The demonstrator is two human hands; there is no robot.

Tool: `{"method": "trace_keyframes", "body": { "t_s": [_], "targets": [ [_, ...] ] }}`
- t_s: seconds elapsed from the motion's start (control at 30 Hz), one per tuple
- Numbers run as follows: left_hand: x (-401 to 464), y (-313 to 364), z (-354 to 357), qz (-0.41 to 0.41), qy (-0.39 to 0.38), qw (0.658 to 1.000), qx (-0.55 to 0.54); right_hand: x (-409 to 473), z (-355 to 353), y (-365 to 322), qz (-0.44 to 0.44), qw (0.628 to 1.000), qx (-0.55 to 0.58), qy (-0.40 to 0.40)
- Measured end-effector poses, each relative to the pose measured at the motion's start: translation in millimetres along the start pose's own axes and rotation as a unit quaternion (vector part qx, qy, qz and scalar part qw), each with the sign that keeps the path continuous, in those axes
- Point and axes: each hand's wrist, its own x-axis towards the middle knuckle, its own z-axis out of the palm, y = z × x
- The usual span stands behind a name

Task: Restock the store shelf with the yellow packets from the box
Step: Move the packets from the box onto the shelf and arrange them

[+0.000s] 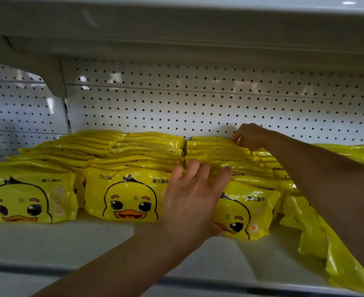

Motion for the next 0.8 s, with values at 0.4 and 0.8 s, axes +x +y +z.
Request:
{"method": "trace_keyframes", "body": {
  "t_s": [0.4,0.8],
  "targets": [
    [-1.0,0.0,1.0,-0.001,0.003,1.0,-0.007,1.9,4.7,-8.3,-0.003,0.999,0.032,0.006],
    [-1.5,0.9,1.4,-0.006,0.017,1.0,0.004,-18.2,-15.3,-13.8,0.02,0.997,0.043,0.053]
  ]
}}
